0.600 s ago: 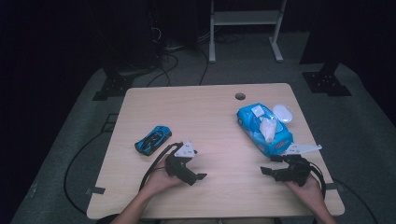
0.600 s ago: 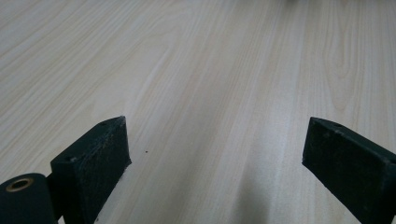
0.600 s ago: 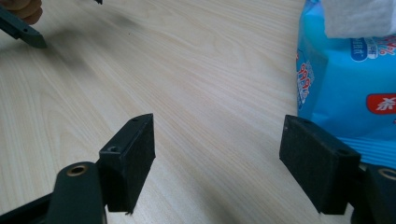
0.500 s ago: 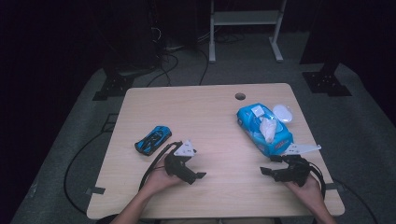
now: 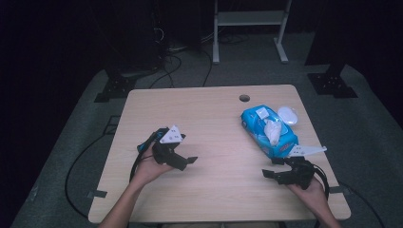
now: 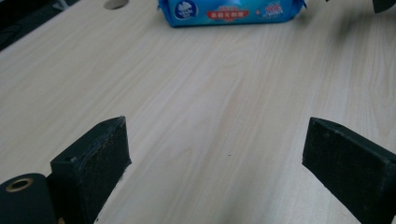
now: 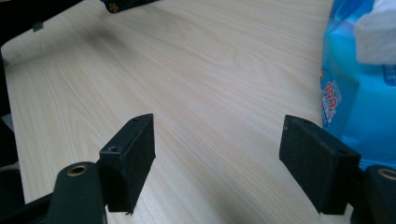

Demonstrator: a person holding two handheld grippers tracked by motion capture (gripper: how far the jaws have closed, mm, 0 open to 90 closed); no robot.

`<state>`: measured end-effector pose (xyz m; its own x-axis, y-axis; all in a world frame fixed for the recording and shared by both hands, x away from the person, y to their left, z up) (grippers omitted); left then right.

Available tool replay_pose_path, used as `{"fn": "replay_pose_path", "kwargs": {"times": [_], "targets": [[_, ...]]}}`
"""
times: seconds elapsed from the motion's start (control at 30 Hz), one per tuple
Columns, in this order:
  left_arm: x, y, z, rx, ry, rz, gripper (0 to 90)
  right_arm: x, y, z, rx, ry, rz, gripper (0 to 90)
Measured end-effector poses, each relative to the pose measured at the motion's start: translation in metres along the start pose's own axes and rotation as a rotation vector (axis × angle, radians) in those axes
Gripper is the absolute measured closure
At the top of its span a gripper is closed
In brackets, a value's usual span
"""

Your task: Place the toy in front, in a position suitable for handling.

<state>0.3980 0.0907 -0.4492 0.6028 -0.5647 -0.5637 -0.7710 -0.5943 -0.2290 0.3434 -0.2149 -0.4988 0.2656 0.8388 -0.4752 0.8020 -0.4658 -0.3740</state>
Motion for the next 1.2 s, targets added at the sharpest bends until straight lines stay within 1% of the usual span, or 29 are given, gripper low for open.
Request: {"fn": "replay_pose_path", "kwargs": {"times": [0.03,0.07,0.1,0.13,0.2,0.27,0.33,0.37,0.43,0.5,0.53,0.57,0.63,0.73,0.77,0.83,0.87,0.93,0.97,1.03,1.07,1.13,1.17,1.2], "targets": [[-0.004,-0.007,-0.001,0.001,0.010,-0.018,6.7,-0.001,0.000,-0.001,-0.001,0.004,-0.002,26.2],[-0.006,-0.012,-0.002,-0.002,0.016,-0.024,6.7,-0.002,-0.001,-0.003,-0.002,0.011,-0.004,26.2],[-0.006,-0.012,-0.002,-0.002,0.016,-0.024,6.7,-0.002,-0.001,-0.003,-0.002,0.011,-0.004,26.2],[-0.011,-0.022,-0.003,-0.026,0.036,-0.036,6.7,-0.004,-0.002,-0.004,-0.009,0.015,0.002,26.2],[-0.013,-0.032,-0.002,-0.043,0.040,-0.046,6.7,-0.005,-0.002,-0.005,-0.009,0.021,0.005,26.2],[-0.014,-0.041,0.001,-0.056,0.041,-0.069,6.8,-0.007,-0.001,-0.005,-0.008,0.027,0.009,26.2],[-0.015,-0.048,0.007,-0.070,0.028,-0.078,6.8,-0.007,0.000,-0.005,-0.008,0.026,0.011,26.3],[-0.014,-0.053,0.009,-0.084,0.024,-0.086,6.7,-0.006,-0.001,-0.005,-0.003,0.023,0.009,26.2],[-0.014,-0.062,0.014,-0.101,0.016,-0.095,6.7,-0.005,0.000,-0.004,-0.010,0.012,0.009,26.2],[-0.014,-0.071,0.019,-0.111,-0.003,-0.114,6.7,-0.003,-0.001,-0.003,-0.010,0.004,0.008,26.2],[-0.013,-0.074,0.020,-0.109,-0.010,-0.122,6.7,-0.003,-0.001,-0.002,-0.012,0.000,0.010,26.2],[-0.014,-0.080,0.023,-0.097,-0.020,-0.135,6.7,-0.002,-0.001,-0.002,-0.014,-0.003,0.008,26.2],[-0.012,-0.087,0.029,-0.086,-0.058,-0.150,6.7,-0.001,-0.002,-0.001,-0.017,-0.011,0.007,26.2],[-0.010,-0.096,0.036,-0.095,-0.078,-0.163,6.7,0.000,-0.003,0.000,-0.019,-0.017,0.008,26.2],[-0.010,-0.096,0.036,-0.095,-0.078,-0.163,6.7,0.000,-0.003,0.000,-0.019,-0.017,0.008,26.2],[-0.008,-0.102,0.042,-0.125,-0.085,-0.165,6.7,0.001,-0.003,0.000,-0.020,-0.021,0.008,26.2],[-0.006,-0.106,0.049,-0.135,-0.099,-0.175,6.7,0.001,-0.003,0.000,-0.021,-0.021,0.008,26.2],[-0.002,-0.110,0.056,-0.173,-0.105,-0.192,6.7,0.003,-0.003,0.001,-0.019,-0.030,0.015,26.2],[0.002,-0.113,0.062,-0.197,-0.116,-0.203,6.7,0.004,-0.003,0.002,-0.026,-0.035,0.019,26.2],[0.007,-0.115,0.071,-0.203,-0.138,-0.213,6.7,0.006,-0.003,0.004,-0.028,-0.049,0.023,26.2],[0.007,-0.115,0.071,-0.203,-0.138,-0.213,6.7,0.007,-0.003,0.004,-0.030,-0.055,0.021,26.2],[0.014,-0.116,0.082,-0.223,-0.166,-0.208,6.7,0.008,-0.003,0.005,-0.027,-0.061,0.020,26.2],[0.014,-0.116,0.082,-0.223,-0.166,-0.208,6.7,0.008,-0.003,0.005,-0.027,-0.061,0.020,26.2],[0.016,-0.117,0.086,-0.229,-0.174,-0.205,6.7,0.008,-0.003,0.005,-0.029,-0.062,0.020,26.1]]}}
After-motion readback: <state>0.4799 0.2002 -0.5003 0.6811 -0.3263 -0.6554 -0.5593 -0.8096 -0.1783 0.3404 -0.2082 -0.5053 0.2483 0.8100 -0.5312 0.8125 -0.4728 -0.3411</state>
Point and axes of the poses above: each handheld gripper's, and its own axes: x roughly forward along the jaws, z roughly out of its underside, y roughly to its right, the point moved 9 cm from there along x, roughly forward along the jaws, and after that the axes turned 13 degrees about -z, right-handed, at the moved point
